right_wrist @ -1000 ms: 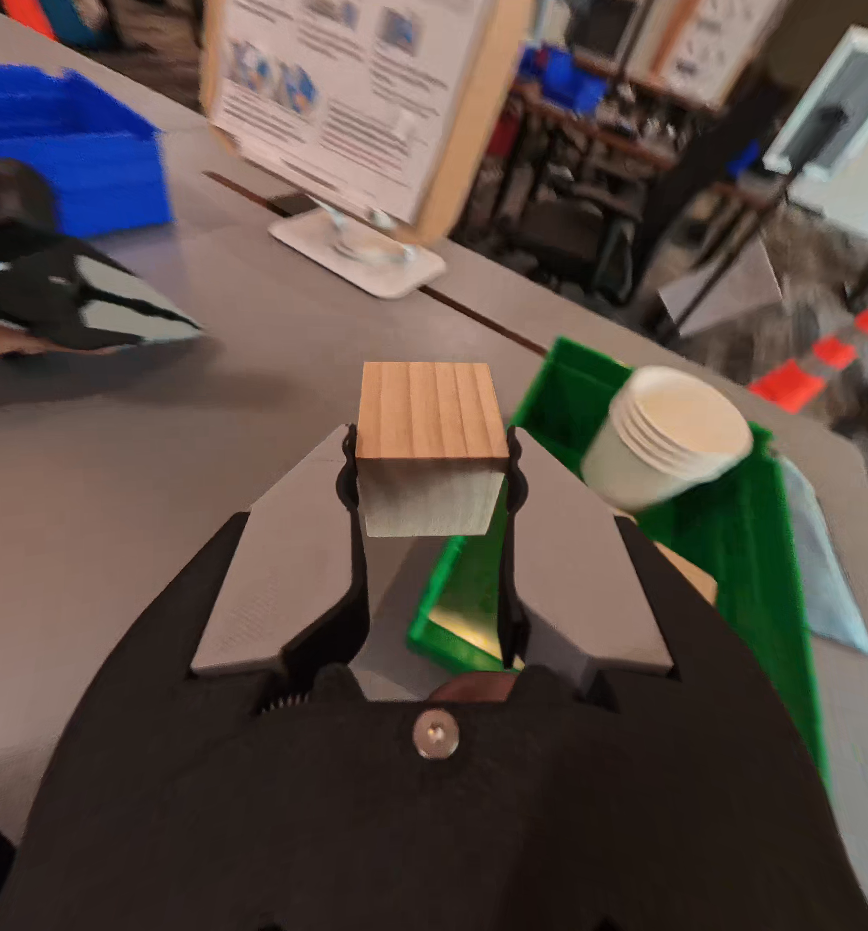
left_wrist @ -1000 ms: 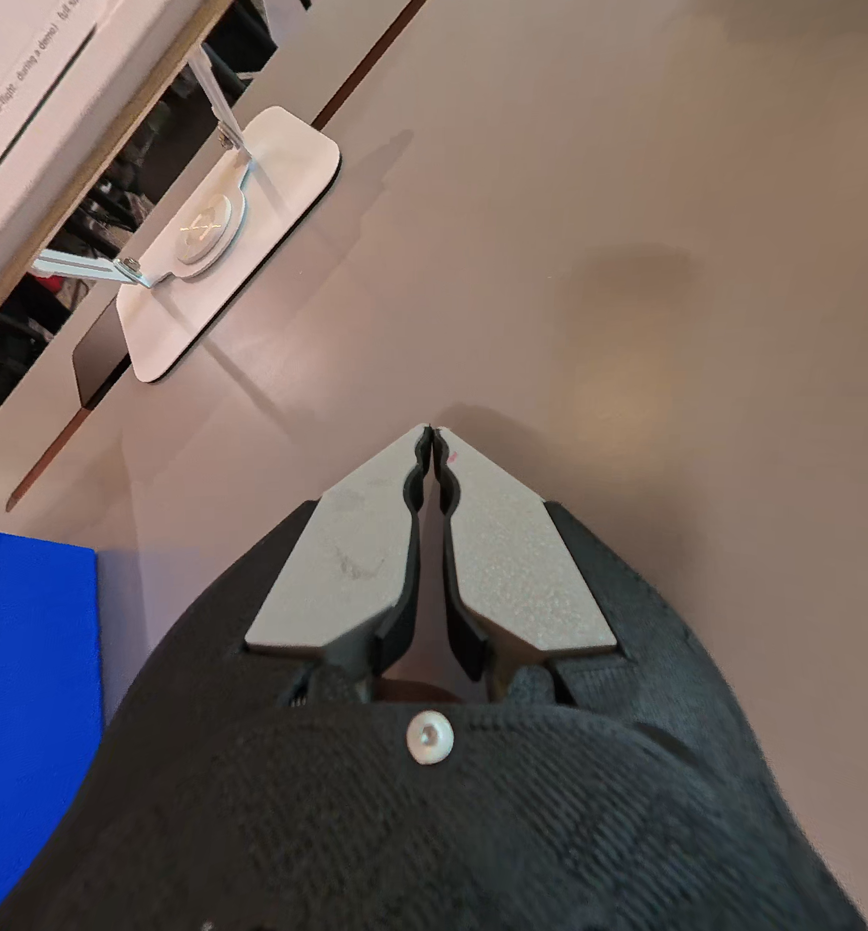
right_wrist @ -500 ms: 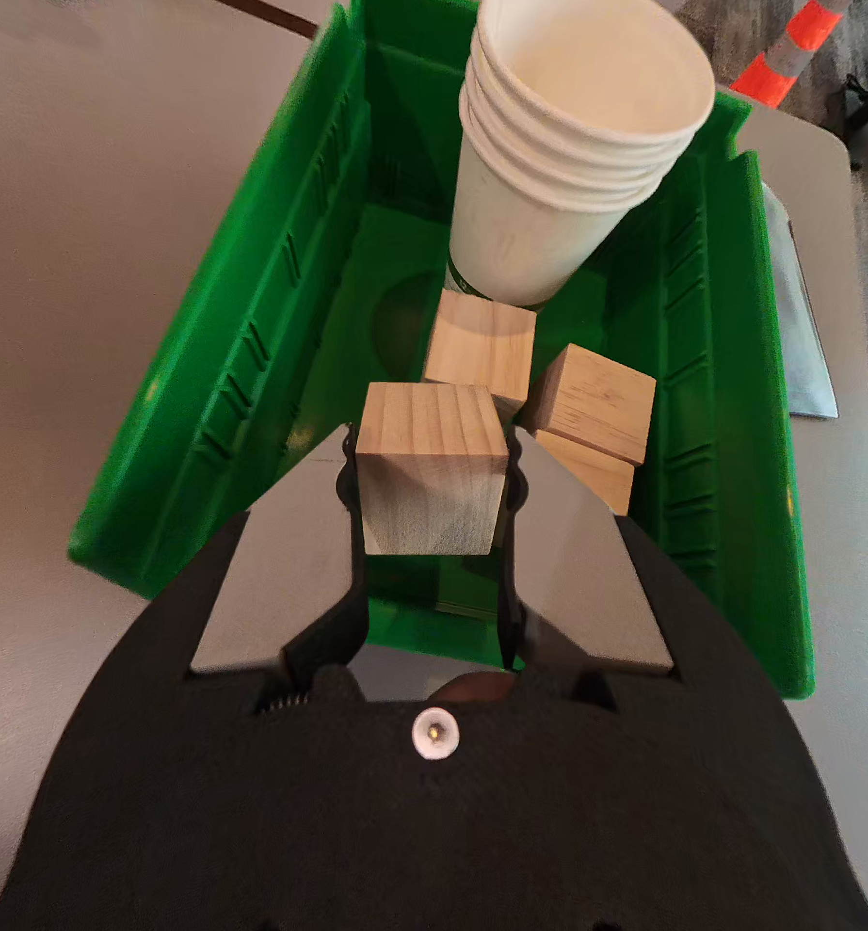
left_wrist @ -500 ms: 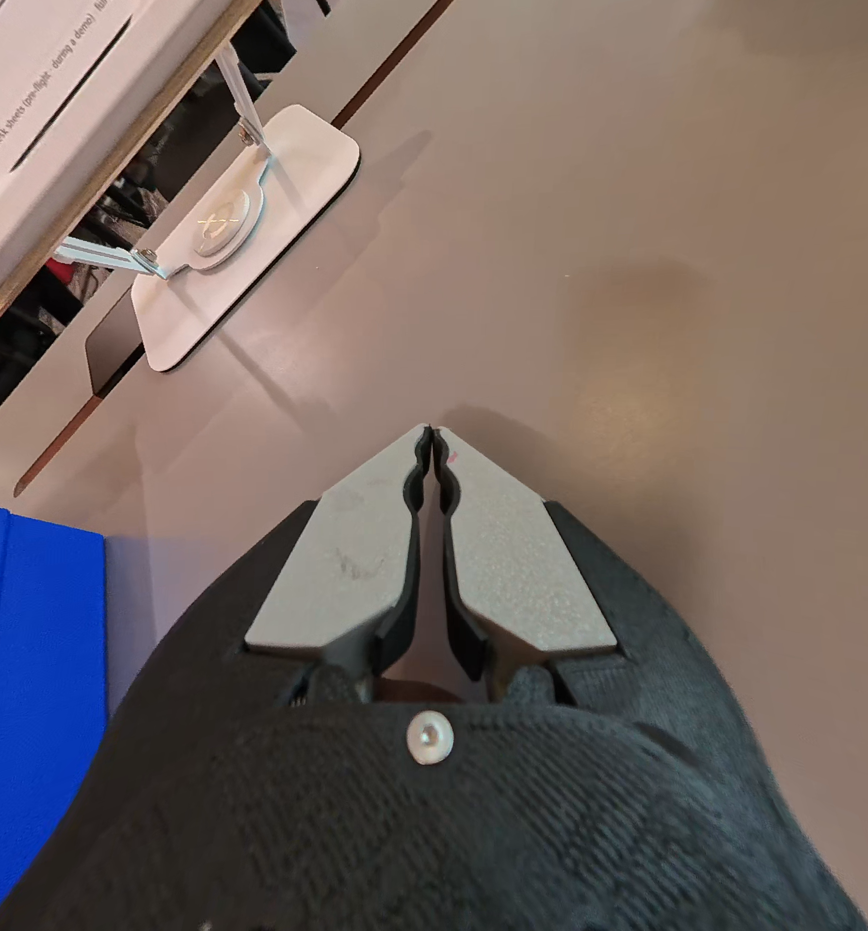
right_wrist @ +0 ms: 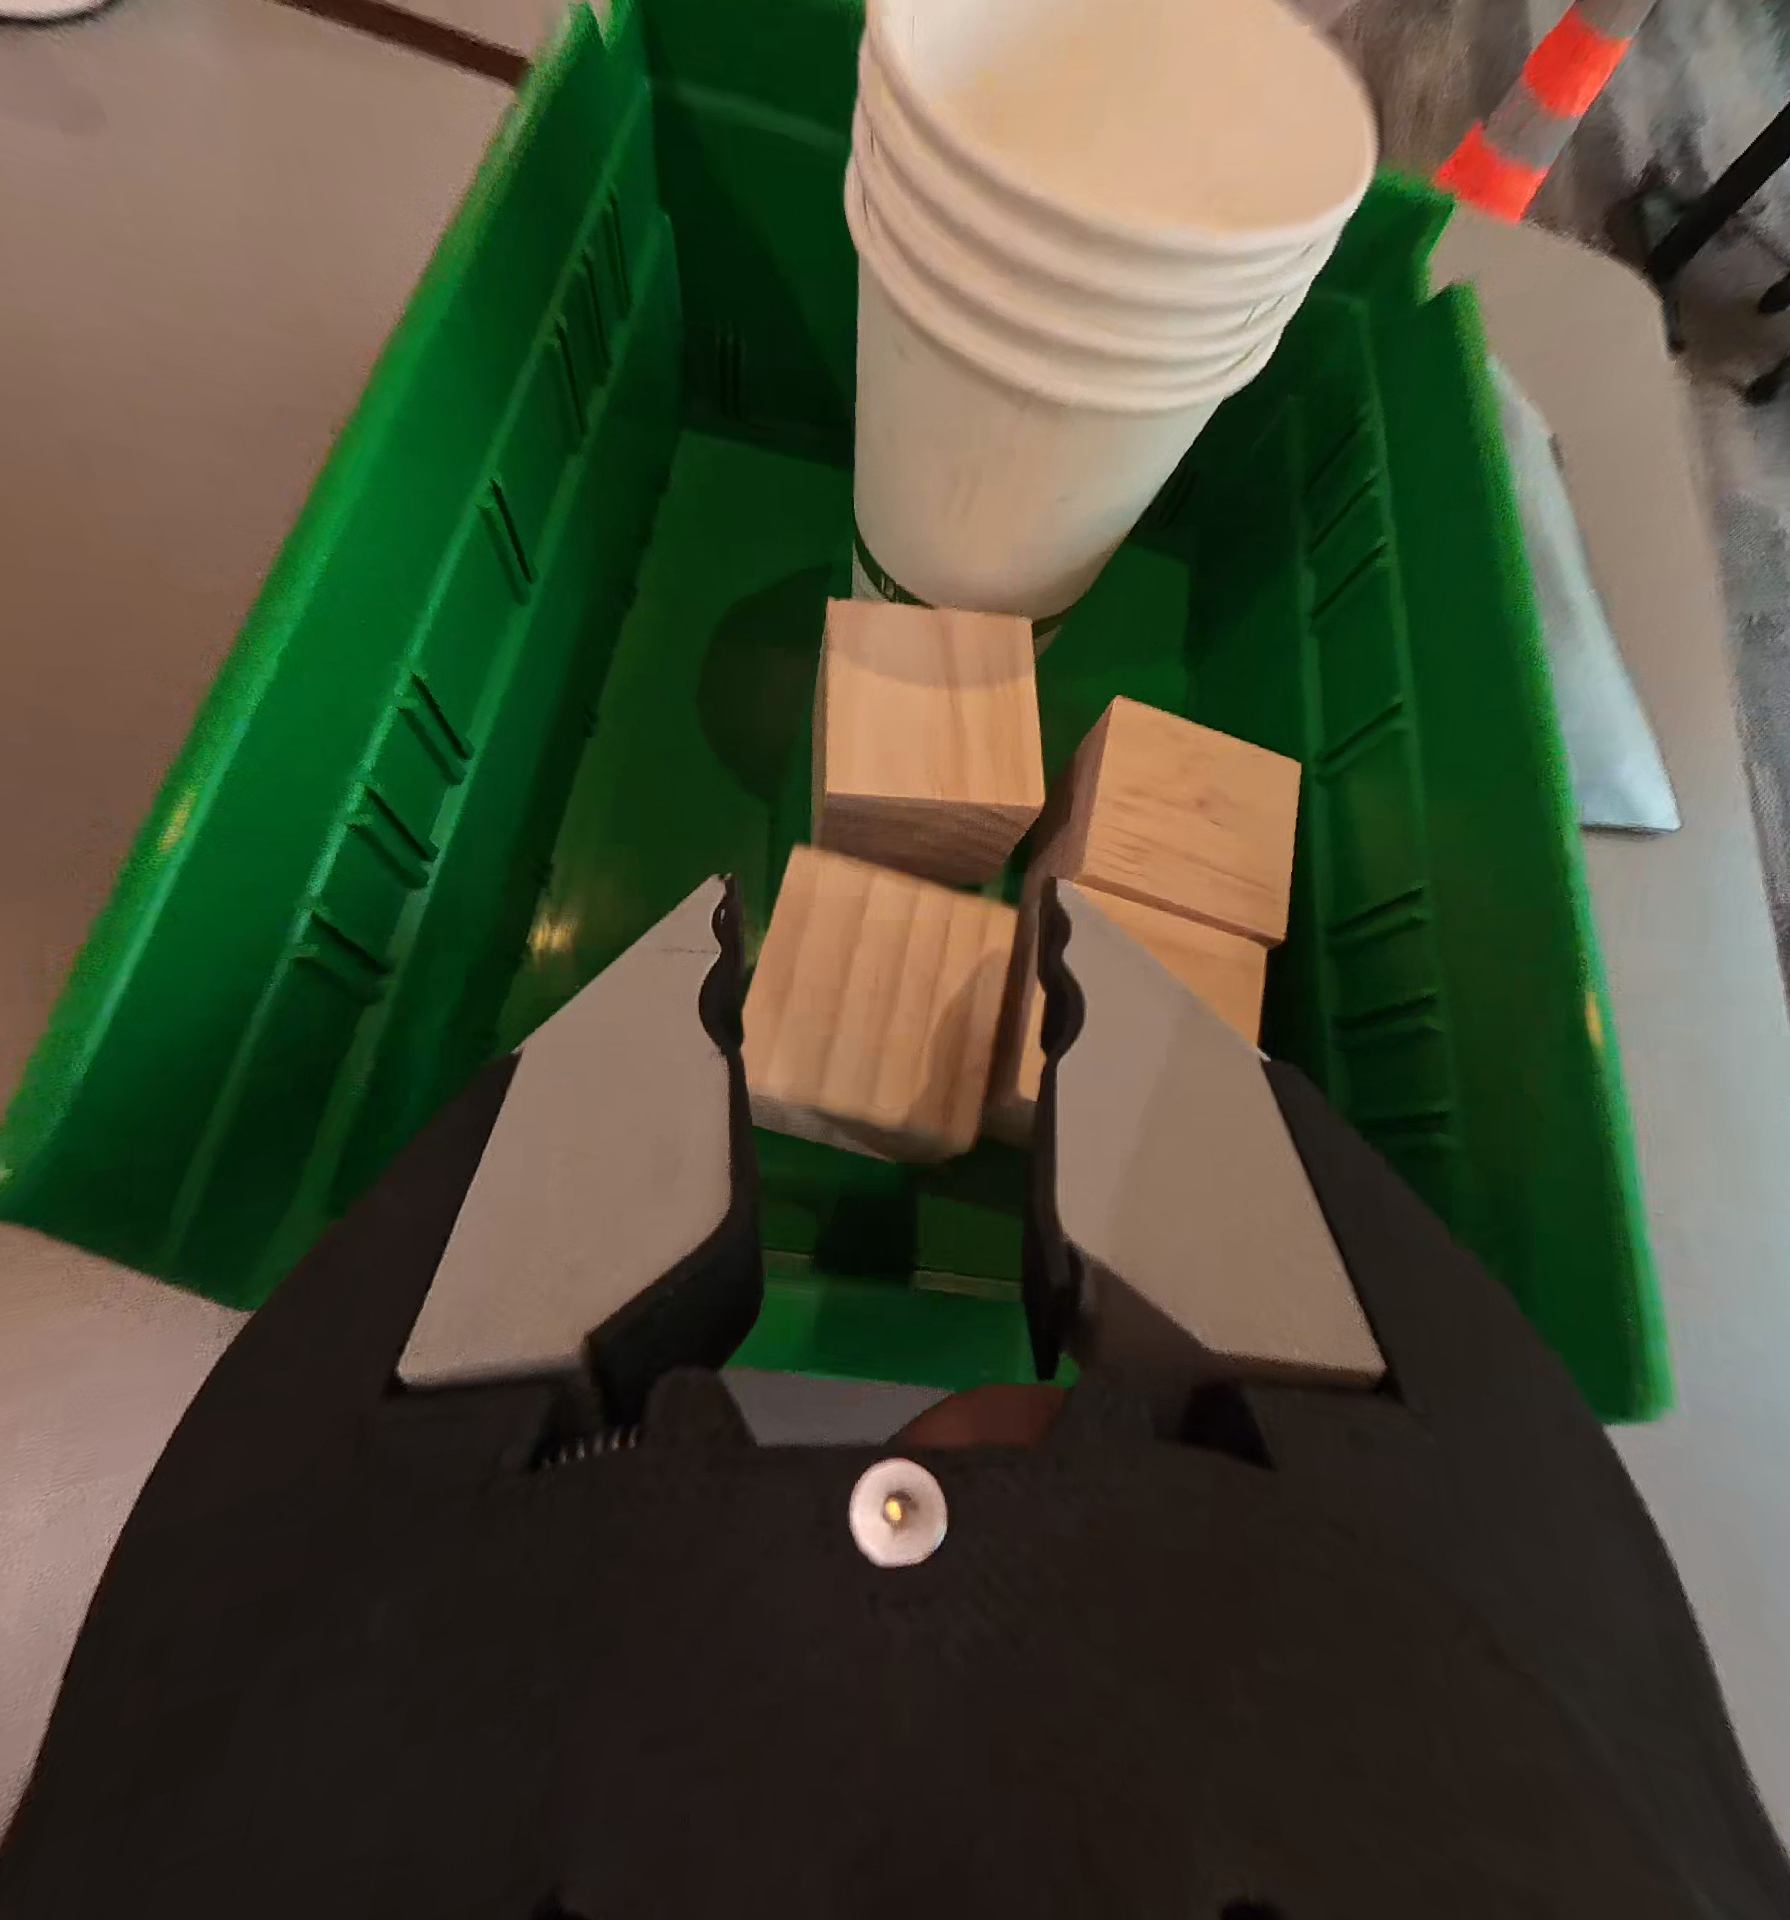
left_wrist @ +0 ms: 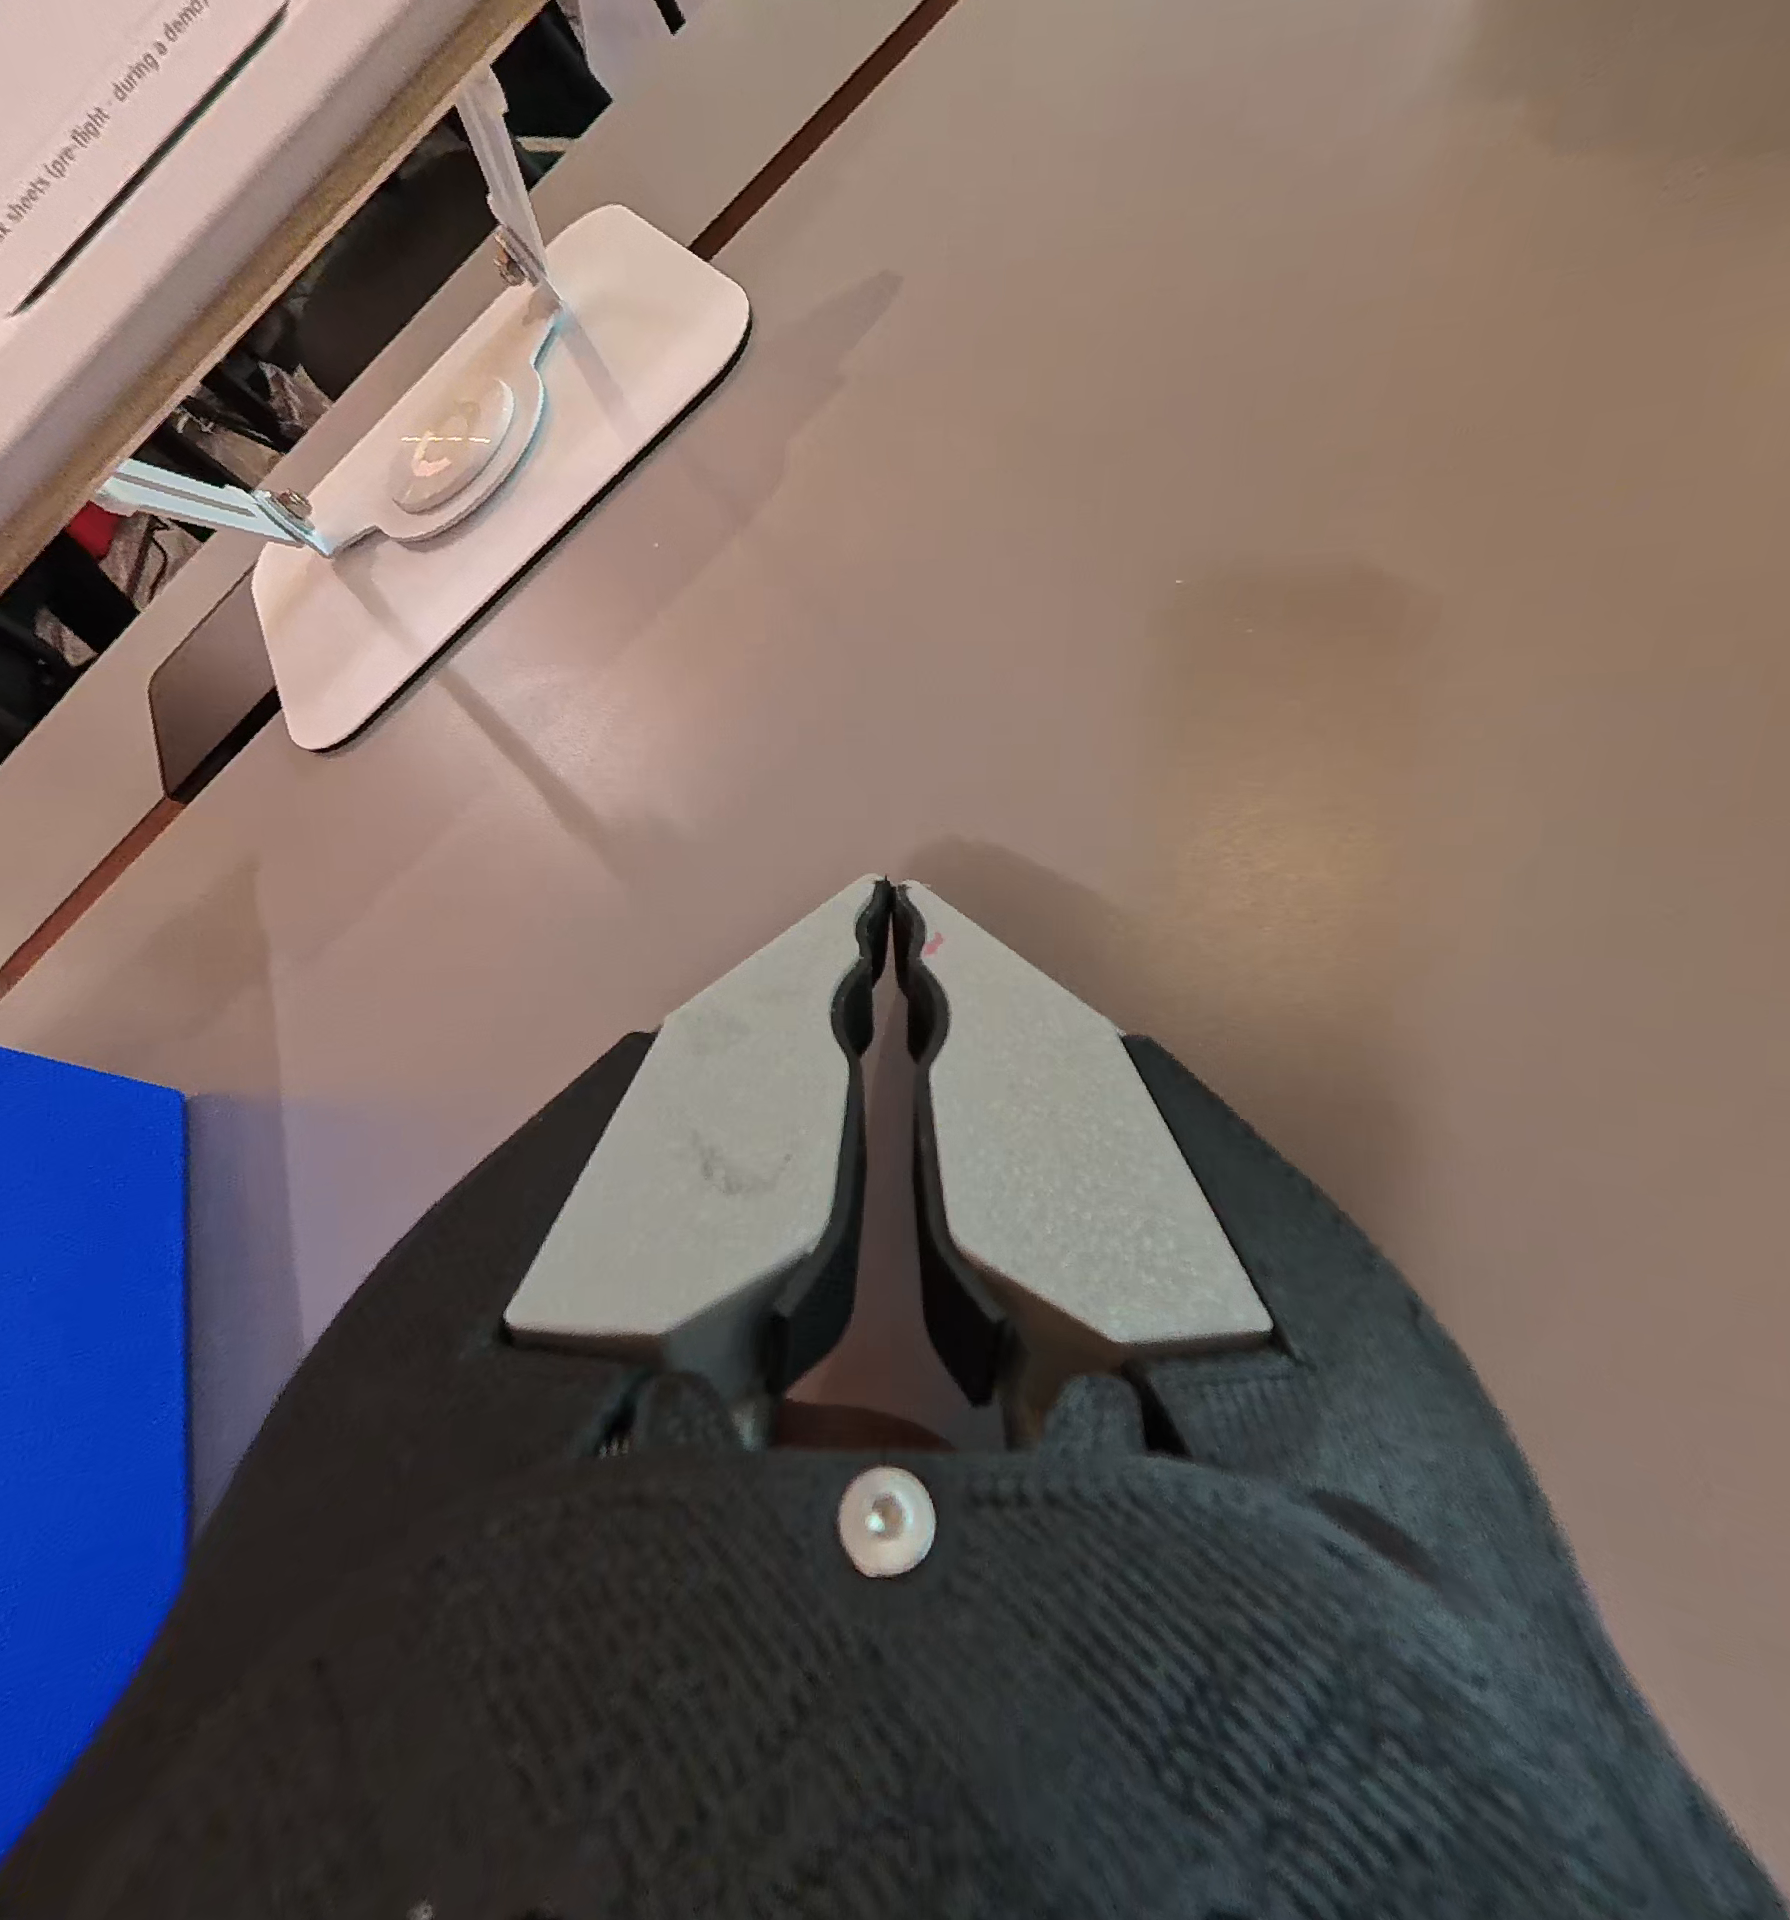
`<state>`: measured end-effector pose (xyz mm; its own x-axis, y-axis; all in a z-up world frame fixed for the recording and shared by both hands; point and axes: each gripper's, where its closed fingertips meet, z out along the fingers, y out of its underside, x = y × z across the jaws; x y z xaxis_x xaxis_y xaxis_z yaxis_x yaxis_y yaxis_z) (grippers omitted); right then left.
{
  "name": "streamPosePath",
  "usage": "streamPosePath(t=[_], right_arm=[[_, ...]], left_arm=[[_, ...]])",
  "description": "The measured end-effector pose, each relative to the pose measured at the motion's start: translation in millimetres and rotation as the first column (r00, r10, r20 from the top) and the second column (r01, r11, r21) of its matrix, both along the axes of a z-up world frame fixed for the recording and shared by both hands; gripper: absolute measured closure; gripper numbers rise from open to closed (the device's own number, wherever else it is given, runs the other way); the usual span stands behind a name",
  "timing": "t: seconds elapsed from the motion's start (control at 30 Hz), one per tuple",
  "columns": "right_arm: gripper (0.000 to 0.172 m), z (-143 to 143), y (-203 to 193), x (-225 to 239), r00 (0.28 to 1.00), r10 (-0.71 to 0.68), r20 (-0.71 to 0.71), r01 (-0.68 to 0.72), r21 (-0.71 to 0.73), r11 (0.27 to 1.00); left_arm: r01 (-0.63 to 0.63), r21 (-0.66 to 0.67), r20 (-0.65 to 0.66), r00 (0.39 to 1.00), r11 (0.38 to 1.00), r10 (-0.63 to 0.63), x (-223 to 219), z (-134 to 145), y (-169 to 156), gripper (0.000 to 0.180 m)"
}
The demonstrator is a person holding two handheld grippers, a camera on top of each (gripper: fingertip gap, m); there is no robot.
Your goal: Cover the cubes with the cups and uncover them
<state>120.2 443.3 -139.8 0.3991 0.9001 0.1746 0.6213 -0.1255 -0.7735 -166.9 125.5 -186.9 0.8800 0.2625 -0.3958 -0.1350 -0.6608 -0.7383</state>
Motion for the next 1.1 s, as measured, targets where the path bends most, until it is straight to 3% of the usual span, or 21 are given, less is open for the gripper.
streamPosePath(t=[0.3, 0.4, 0.5, 0.6, 0.67, 0.73, 0.87, 0.97, 1.03, 1.1], right_arm=[[0.105, 47, -64, -1, 0.937, 0.14, -0.319, -0.173, -0.078, 0.982], [0.1, 40, -92, -7, 0.905, 0.186, -0.384, -0.244, -0.11, 0.963], [0.095, 17, -110, -16, 0.913, 0.216, -0.346, -0.265, -0.101, 0.959], [0.115, -5, -101, -20, 0.956, 0.179, -0.233, -0.183, 0.007, 0.983], [0.147, -6, -96, -19, 0.964, 0.177, -0.196, -0.162, 0.092, 0.983], [0.162, -6, -98, -21, 0.962, 0.198, -0.188, -0.176, 0.127, 0.976], [0.166, -5, -93, -21, 0.965, 0.166, -0.202, -0.128, 0.191, 0.973], [0.166, -5, -93, -20, 0.963, 0.168, -0.21, -0.129, 0.186, 0.974], [0.166, -5, -94, -19, 0.961, 0.175, -0.216, -0.136, 0.184, 0.973], [0.167, -5, -95, -19, 0.959, 0.177, -0.223, -0.138, 0.181, 0.974]], left_arm=[[-0.014, 0.047, 0.017, 1.0, 0.999, 0.013, -3, 6, -2, 0.17], [-0.026, 0.078, 0.009, 1.0, 0.997, 0.026, -4, 12, -3, 0.17], [-0.041, 0.095, 0.033, 0.999, 0.995, 0.038, 0, 13, -8, 0.166], [-0.056, 0.148, 0.113, 0.993, 0.987, 0.039, 21, 20, -23, 0.155], [-0.086, 0.172, 0.064, 0.995, 0.981, 0.076, 30, 32, -49, 0.144], [-0.126, 0.239, 0.025, 0.992, 0.963, 0.123, 37, 54, -84, 0.139], [-0.288, 0.41, 0.063, 0.956, 0.866, 0.288, 23, 101, -175, 0.128], [-0.442, 0.468, 0.068, 0.881, 0.765, 0.467, -16, 124, -246, 0.129], [-0.497, 0.428, 0.139, 0.861, 0.754, 0.489, -40, 113, -263, 0.129], [-0.514, 0.319, 0.217, 0.858, 0.797, 0.466, -59, 82, -257, 0.127]])
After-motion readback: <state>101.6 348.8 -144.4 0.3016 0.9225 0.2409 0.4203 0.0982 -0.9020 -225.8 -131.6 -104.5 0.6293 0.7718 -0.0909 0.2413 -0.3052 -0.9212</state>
